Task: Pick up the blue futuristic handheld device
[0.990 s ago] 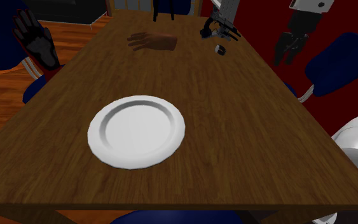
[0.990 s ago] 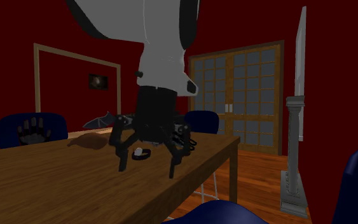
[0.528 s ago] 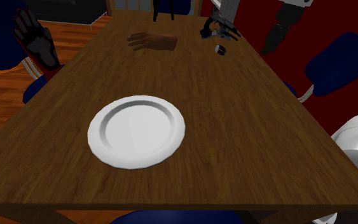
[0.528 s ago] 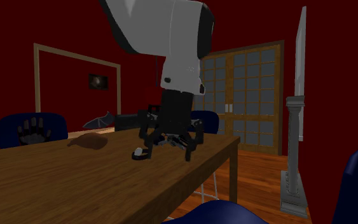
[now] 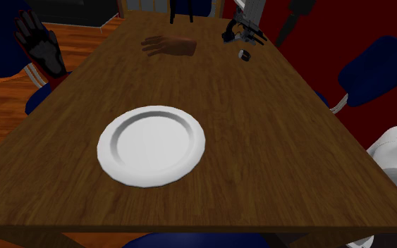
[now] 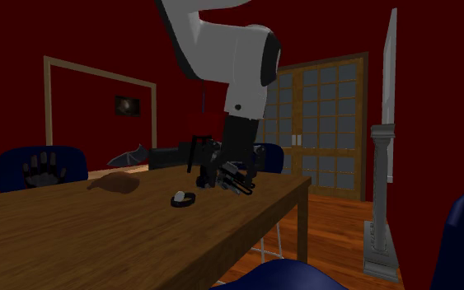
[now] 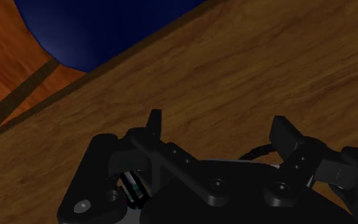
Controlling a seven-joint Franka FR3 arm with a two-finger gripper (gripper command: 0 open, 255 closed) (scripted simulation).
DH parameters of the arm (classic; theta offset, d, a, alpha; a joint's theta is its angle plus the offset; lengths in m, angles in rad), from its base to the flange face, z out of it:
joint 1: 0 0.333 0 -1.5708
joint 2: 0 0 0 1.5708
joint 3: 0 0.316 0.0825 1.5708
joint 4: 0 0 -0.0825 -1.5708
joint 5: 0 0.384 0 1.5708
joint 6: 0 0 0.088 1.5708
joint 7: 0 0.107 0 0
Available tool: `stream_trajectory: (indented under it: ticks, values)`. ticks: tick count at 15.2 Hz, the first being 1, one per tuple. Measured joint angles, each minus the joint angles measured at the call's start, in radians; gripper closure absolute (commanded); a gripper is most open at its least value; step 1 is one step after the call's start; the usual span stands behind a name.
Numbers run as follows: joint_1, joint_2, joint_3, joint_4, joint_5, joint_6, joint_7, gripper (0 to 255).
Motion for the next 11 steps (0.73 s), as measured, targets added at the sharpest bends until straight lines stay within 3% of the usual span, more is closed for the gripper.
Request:
stream_trajectory:
  ticks: [6,11]
  values:
    - [0.017,0.199,-0.05,0.239,0.118,0.002,-0.239,0]
    - [-0.012,0.386,-0.063,0.492,0.245,-0.045,-0.422,0]
